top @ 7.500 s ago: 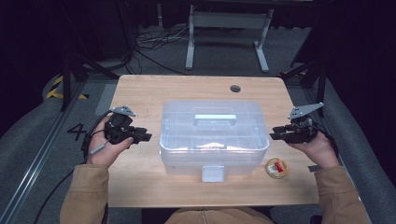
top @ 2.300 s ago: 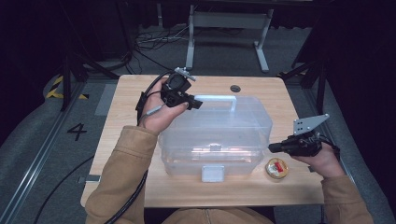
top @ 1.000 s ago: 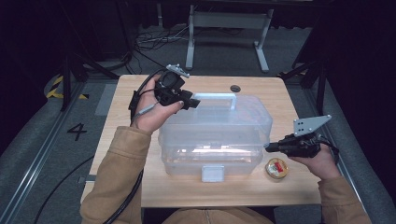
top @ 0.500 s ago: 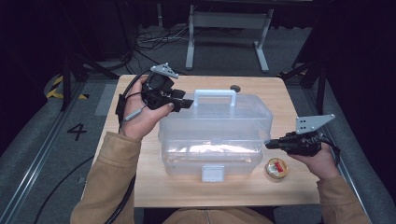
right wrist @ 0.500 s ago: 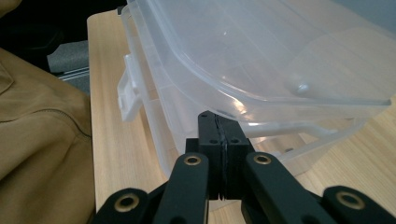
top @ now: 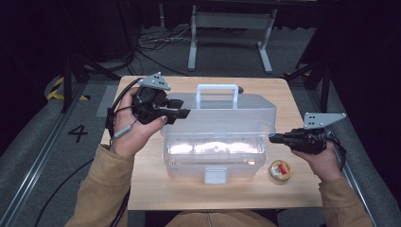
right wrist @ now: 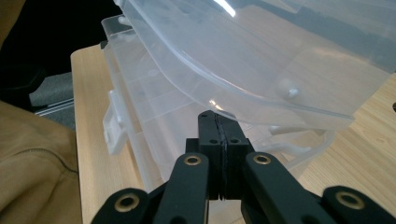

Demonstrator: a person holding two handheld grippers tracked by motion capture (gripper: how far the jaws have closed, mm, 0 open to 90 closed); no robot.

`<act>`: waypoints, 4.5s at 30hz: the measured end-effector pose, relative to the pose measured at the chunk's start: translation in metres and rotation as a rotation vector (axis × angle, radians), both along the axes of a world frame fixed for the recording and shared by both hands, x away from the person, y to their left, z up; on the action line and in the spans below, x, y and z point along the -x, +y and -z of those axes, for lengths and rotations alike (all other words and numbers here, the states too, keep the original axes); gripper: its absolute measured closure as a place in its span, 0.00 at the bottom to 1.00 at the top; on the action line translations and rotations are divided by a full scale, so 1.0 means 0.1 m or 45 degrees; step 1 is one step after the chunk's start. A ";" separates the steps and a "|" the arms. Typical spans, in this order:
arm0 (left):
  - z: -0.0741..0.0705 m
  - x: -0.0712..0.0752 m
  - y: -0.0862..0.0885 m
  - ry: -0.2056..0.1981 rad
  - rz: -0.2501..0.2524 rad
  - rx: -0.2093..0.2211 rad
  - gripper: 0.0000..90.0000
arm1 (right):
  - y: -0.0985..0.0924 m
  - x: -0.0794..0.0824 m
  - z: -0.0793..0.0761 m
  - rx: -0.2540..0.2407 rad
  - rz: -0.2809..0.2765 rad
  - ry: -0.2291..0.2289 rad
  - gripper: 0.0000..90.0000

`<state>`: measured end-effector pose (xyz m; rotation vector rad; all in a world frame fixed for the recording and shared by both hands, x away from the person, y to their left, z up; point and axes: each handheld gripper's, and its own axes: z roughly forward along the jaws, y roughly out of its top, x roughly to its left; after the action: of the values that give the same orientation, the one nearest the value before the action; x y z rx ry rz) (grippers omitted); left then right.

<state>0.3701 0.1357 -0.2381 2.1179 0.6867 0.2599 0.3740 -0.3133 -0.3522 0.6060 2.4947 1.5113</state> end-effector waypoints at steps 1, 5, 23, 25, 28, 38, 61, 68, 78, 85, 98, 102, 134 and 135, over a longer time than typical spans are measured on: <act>0.00 0.02 0.02 -0.001 0.005 0.010 0.69 | 0.01 0.00 0.00 0.004 0.008 -0.003 1.00; -0.01 0.13 0.09 -0.026 0.006 0.032 0.71 | 0.04 0.00 -0.01 -0.010 0.043 -0.002 1.00; 0.20 0.37 0.13 -0.006 0.037 0.043 0.79 | 0.07 -0.01 -0.10 -0.046 0.102 -0.018 1.00; 0.23 0.37 0.12 0.004 0.040 0.045 0.79 | 0.07 -0.02 -0.12 -0.056 0.107 -0.015 1.00; 0.28 0.37 0.11 0.017 0.049 0.047 0.79 | 0.07 -0.04 -0.14 -0.077 0.122 -0.009 1.00; 0.41 0.32 0.11 0.043 0.020 0.043 0.80 | 0.08 -0.09 -0.22 -0.096 0.157 -0.017 1.00; 0.79 0.02 0.30 0.089 -0.153 0.056 0.92 | 0.09 -0.16 -0.26 -0.141 0.216 -0.048 1.00; 0.90 -0.08 0.30 0.069 -0.206 0.082 0.94 | 0.09 -0.17 -0.20 -0.136 0.222 -0.042 1.00; 0.92 -0.13 0.37 0.037 -0.229 0.135 0.98 | 0.08 -0.13 -0.17 -0.132 0.215 -0.029 0.99; 0.91 -0.16 0.38 0.024 -0.218 0.136 0.97 | 0.03 -0.08 -0.15 -0.140 0.240 -0.026 0.95; 0.89 -0.20 0.37 0.013 -0.218 0.139 0.95 | -0.03 -0.02 -0.12 -0.099 0.403 -0.051 0.68; 0.88 -0.21 0.37 0.018 -0.216 0.144 0.96 | -0.01 -0.01 -0.11 -0.103 0.426 -0.050 0.62; 0.83 -0.29 0.36 -0.010 -0.205 0.144 0.93 | 0.44 -0.15 -0.22 -0.094 0.722 -0.230 0.55; 0.83 -0.29 0.36 -0.011 -0.204 0.144 0.93 | 0.46 -0.15 -0.22 -0.094 0.735 -0.236 0.55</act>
<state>0.3991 0.1720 -0.3208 1.9562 0.8479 0.3097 0.3889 -0.2674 -0.3298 1.0334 1.9013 1.3556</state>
